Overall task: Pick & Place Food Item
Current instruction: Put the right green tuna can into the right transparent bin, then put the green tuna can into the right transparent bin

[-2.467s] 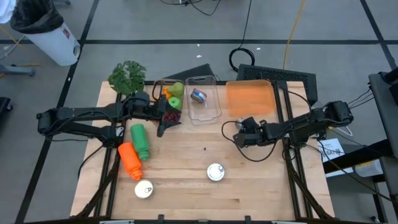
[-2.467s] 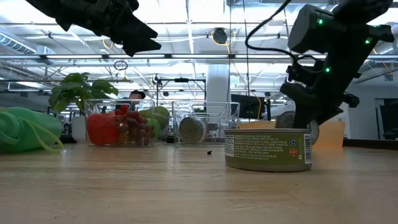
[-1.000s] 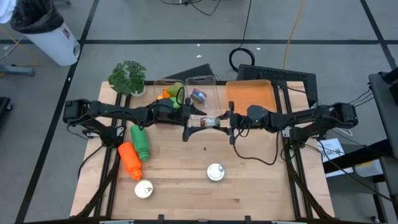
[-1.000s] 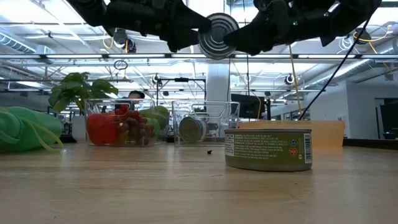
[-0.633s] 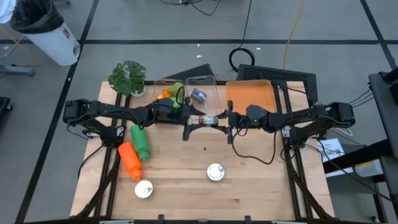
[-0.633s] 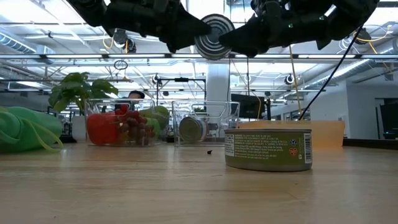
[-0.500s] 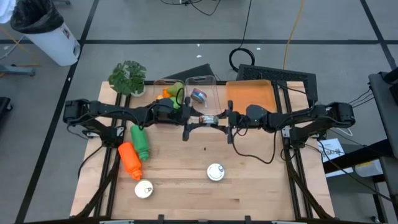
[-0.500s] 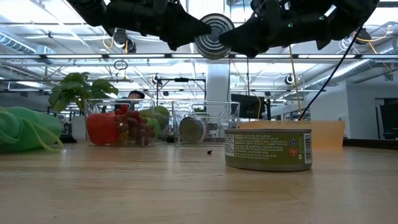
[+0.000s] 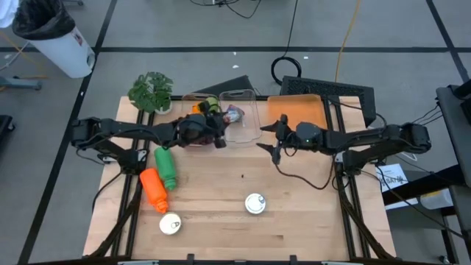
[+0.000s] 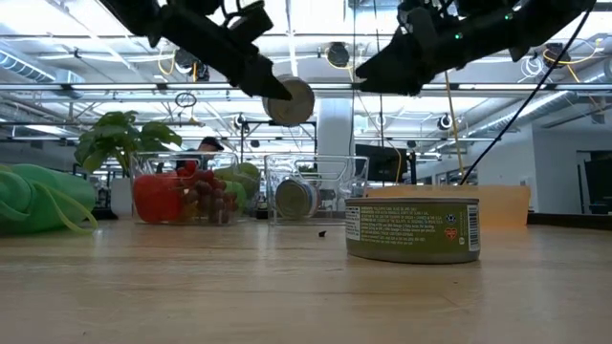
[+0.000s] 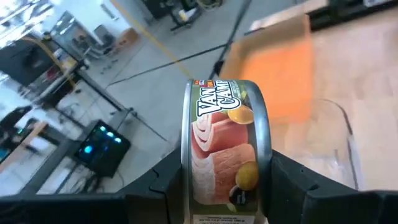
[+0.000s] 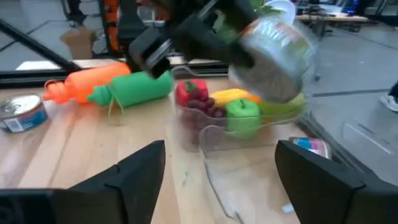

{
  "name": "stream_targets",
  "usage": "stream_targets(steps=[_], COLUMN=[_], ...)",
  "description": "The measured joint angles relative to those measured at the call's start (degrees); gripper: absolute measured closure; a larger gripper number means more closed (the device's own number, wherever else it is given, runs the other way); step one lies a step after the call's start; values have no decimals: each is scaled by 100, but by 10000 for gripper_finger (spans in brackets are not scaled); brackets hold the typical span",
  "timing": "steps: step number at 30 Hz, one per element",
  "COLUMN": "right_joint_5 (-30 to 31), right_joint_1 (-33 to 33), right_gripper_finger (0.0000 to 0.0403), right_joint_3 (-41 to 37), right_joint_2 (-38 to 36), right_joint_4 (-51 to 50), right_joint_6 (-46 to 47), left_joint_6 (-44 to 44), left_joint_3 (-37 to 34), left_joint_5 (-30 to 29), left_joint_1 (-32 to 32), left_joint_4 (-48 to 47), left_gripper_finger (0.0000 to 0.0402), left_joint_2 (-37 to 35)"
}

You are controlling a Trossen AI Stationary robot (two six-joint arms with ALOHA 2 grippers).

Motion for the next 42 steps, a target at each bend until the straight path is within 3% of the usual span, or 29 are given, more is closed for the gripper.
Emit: stream_targets(steps=[4, 11, 20, 36, 42], right_joint_5=[-42, -19, -3, 0, 0], right_joint_1=[17, -38, -103, -105, -105], right_gripper_finger=[116, 130, 134, 136, 136], right_joint_3=[0, 0, -1, -2, -2], right_joint_2=[-46, -52, -50, -50, -50], right_joint_4=[-12, 40, 10, -5, -5], right_joint_6=[-64, -176, -180, -217, -261], left_joint_6=[63, 151, 168, 575, 512], left_joint_3=[13, 762, 1525, 1604, 1606], left_joint_5=[223, 67, 24, -116, -140], left_joint_1=[169, 210, 81, -53, -48], left_joint_4=[-118, -1359, -2290, -2350, -2325], left_gripper_finger=[242, 242, 242, 240, 110], left_joint_2=[281, 1081, 1932, 2066, 2050])
